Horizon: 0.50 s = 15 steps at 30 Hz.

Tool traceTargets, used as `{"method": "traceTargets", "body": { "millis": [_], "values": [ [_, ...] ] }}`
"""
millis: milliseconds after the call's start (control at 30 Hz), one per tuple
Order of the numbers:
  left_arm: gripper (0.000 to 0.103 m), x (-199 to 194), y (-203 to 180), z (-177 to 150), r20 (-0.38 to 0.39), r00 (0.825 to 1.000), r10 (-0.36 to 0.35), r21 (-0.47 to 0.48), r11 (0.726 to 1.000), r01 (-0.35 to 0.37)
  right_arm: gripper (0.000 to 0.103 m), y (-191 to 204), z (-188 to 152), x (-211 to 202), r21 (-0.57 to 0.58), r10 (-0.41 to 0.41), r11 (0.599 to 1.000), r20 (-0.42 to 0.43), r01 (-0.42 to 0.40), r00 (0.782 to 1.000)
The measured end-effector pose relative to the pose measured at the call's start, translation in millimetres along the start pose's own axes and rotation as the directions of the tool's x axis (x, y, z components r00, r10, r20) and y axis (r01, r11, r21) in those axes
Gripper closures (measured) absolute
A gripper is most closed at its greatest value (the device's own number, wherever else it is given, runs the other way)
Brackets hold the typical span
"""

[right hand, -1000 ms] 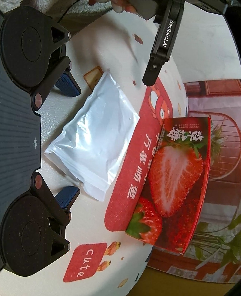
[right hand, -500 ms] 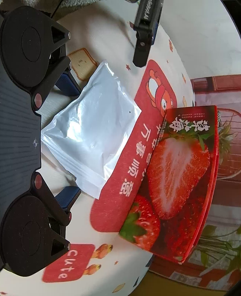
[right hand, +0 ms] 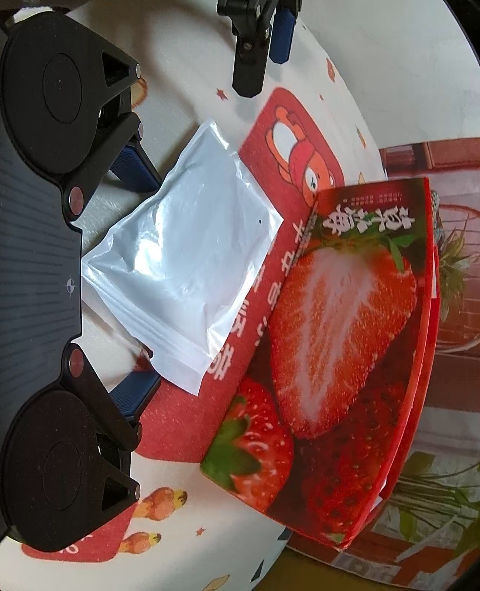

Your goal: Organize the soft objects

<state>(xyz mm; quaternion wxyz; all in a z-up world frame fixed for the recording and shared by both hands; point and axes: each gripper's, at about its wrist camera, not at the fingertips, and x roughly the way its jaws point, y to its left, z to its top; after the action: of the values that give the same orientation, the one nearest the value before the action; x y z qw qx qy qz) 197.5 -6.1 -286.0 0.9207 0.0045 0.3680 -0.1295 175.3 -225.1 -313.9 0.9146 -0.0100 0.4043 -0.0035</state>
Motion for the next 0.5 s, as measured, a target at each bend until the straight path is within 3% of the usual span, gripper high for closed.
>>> {"method": "traceTargets", "body": {
  "millis": [500],
  "values": [
    [0.003, 29, -9, 36, -0.003, 1.000, -0.014, 0.058, 0.998, 0.014, 0.001, -15, -15, -14, 0.013, -0.026, 1.000, -0.001, 0.026, 1.000]
  ]
}}
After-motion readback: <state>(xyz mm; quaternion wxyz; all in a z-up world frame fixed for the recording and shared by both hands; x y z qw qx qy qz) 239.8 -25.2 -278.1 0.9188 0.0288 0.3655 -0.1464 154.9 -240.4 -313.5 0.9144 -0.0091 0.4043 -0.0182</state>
